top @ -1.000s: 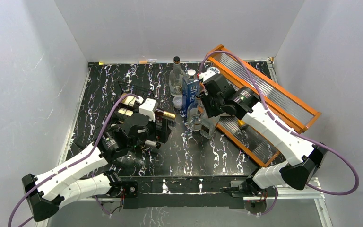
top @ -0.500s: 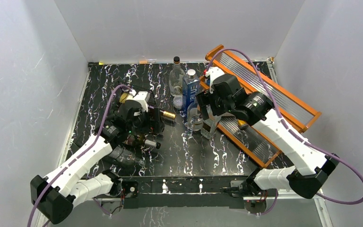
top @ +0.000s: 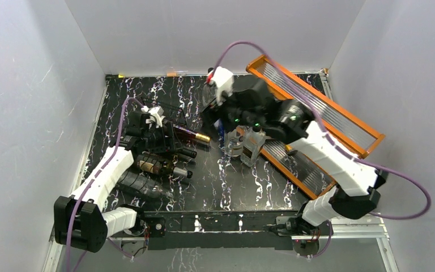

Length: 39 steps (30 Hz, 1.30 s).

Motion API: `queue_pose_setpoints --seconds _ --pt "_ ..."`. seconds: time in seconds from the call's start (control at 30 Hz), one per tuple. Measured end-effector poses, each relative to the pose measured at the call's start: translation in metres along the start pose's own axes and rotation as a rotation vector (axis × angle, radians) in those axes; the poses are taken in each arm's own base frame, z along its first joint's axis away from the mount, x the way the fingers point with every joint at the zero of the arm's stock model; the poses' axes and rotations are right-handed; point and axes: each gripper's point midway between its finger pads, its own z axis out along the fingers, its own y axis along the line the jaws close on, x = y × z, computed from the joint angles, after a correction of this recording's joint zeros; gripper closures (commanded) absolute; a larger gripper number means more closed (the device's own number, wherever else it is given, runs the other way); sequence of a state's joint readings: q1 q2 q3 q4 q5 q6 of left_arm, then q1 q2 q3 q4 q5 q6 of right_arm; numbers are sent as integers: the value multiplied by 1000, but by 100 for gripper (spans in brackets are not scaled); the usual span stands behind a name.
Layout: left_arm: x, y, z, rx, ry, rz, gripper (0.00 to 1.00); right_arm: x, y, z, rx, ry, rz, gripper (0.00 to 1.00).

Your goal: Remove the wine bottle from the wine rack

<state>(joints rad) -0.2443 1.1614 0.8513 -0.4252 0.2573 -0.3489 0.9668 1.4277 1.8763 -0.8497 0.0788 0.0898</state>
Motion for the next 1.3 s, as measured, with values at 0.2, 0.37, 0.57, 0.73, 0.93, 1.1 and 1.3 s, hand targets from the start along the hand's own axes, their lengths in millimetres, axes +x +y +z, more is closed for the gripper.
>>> queue_pose_setpoints --seconds 0.2,0.37,0.57,0.73,0.93,1.1,1.3 --pt "-8 5 -6 77 -3 -82 29 41 76 51 -154 109 -74 2" --pt "-18 25 -5 54 -11 -148 30 112 109 85 -238 238 -20 10" --pt "-20 32 -3 64 2 -189 24 143 140 110 -278 260 26 13" --pt "-28 27 -17 92 -49 -178 14 171 156 131 -271 275 50 13" --pt "-64 11 -73 70 -240 -97 7 203 141 149 -200 265 88 18" --pt "-89 -2 -125 27 -403 -21 4 203 141 159 -194 238 90 16" --pt "-84 4 -145 -40 -447 -3 2 223 150 190 -212 266 74 16"
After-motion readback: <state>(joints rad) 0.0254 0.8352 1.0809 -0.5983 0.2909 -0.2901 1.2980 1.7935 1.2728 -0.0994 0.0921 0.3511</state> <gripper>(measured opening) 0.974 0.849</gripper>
